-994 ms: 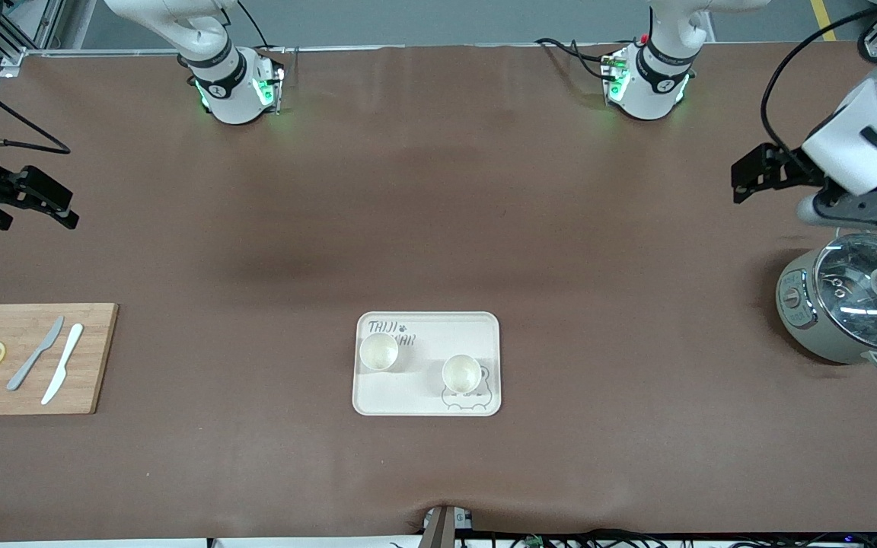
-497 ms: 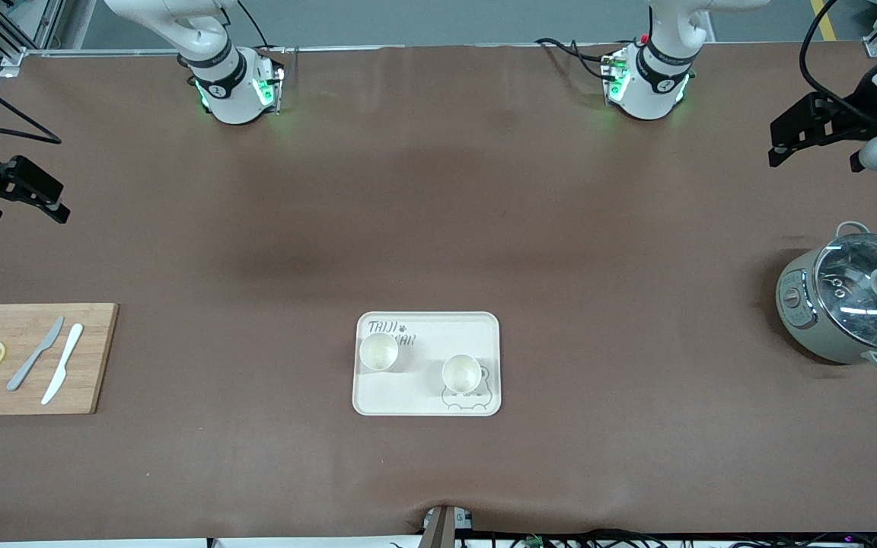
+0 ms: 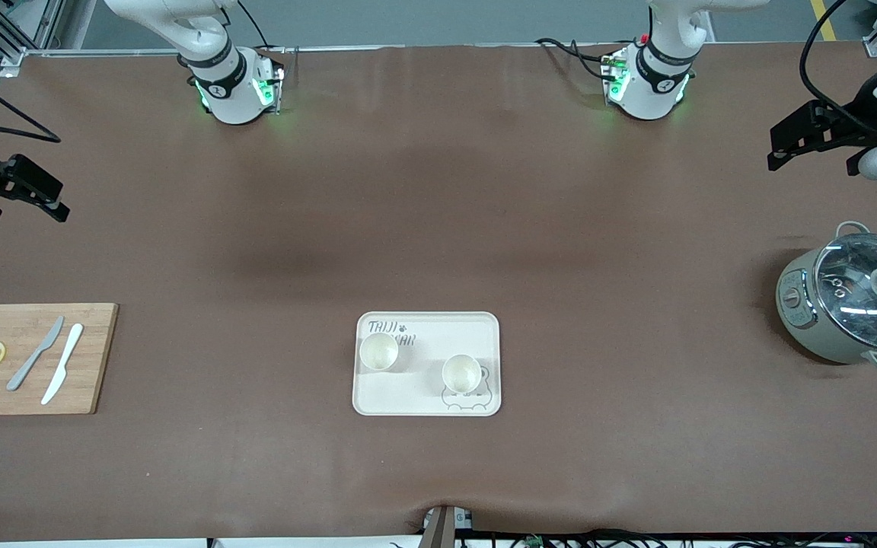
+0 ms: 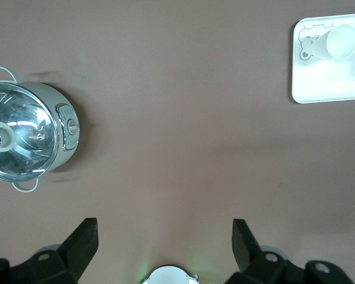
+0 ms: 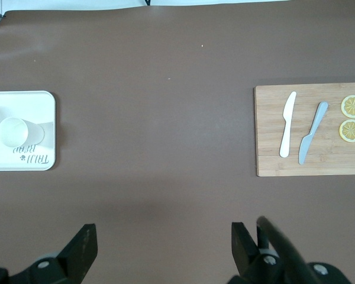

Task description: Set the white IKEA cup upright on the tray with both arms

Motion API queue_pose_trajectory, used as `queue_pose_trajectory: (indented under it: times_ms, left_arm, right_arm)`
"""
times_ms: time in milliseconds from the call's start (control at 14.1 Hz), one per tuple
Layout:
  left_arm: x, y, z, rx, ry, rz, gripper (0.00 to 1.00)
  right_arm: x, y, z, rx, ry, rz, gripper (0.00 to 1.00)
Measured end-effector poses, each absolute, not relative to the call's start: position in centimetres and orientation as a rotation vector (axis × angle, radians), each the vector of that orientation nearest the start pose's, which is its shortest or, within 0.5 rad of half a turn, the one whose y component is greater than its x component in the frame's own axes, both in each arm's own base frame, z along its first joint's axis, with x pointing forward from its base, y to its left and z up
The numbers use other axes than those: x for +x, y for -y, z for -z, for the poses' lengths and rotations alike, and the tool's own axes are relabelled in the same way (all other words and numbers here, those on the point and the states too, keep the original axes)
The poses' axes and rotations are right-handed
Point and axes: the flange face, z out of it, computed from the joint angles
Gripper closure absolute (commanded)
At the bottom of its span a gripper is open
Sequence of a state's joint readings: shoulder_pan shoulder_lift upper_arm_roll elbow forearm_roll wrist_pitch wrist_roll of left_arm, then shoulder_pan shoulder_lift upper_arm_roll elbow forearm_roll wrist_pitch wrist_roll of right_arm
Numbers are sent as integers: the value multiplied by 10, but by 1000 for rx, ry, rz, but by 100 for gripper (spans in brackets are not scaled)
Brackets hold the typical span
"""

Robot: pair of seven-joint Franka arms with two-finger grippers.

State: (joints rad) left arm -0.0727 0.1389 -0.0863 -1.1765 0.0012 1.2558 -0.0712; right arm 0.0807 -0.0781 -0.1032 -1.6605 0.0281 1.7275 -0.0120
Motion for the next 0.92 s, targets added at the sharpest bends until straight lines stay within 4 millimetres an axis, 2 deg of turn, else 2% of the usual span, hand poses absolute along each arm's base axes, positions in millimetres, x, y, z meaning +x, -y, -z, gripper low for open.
queue_pose_trajectory:
  times_ms: [355,639,923]
  left_arm:
    - [551,83,-699,-3141,-138,-93,0]
    - [557,84,-704,-3149,-147,-7,0]
    - [558,87,-705,-3149,-155,7,0]
  right_arm:
    - [545,12,-639,-3100,-21,225,0]
    - [545,12,-639,-3100,-22,225,0]
    - [545,13,-639,-3100,-23,226,0]
